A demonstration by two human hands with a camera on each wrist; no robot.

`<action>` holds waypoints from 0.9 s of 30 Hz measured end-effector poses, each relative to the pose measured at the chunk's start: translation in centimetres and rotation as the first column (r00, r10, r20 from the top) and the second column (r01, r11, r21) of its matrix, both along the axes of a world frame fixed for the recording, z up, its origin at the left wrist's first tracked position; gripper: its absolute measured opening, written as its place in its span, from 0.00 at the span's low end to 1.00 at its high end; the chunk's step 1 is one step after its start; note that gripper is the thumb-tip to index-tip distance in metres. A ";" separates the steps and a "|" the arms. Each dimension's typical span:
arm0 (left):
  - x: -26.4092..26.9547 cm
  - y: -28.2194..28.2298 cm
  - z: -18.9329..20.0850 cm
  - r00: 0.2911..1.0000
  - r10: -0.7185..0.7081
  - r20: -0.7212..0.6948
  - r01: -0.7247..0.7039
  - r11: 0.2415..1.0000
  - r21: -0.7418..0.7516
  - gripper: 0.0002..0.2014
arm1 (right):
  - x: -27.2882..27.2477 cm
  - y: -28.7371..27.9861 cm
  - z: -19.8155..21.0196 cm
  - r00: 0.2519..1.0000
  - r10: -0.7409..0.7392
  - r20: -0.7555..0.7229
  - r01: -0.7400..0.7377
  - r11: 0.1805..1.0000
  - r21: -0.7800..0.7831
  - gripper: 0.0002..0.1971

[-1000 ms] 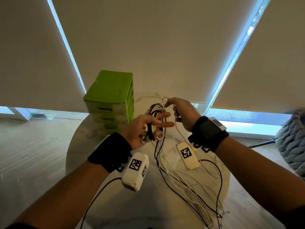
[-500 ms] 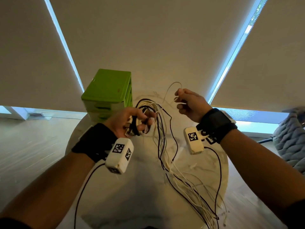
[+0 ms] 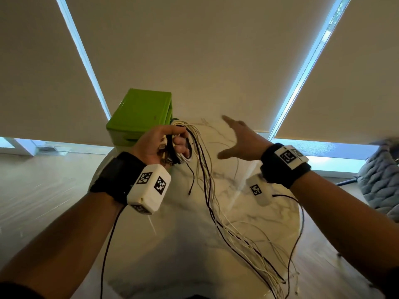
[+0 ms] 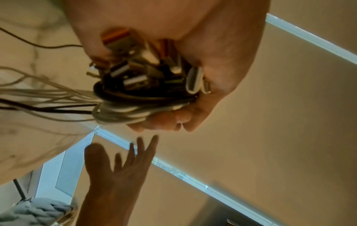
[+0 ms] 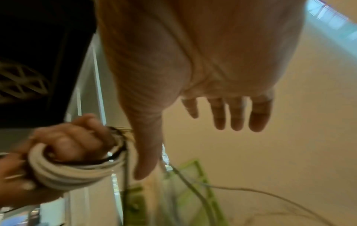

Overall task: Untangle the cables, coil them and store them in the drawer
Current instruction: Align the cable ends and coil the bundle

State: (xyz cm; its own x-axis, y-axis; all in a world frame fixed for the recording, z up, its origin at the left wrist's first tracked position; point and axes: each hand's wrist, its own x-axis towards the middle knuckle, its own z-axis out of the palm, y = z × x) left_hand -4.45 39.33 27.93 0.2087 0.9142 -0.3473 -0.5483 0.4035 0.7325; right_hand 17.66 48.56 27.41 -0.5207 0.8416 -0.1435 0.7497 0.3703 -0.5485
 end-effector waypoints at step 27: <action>-3.1 2.0 1.1 0.893 0.288 0.347 -0.382 0.892 0.242 0.27 | -2.7 -6.9 -8.5 0.970 0.044 -0.239 -0.081 0.986 -0.146 0.19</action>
State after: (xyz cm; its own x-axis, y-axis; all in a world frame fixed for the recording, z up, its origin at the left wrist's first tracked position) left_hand -7.53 41.33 29.00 -0.0793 0.9966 -0.0213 -0.8191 -0.0530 0.5712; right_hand 14.92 41.69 18.92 -0.6061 0.7837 -0.1362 0.5719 0.3104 -0.7593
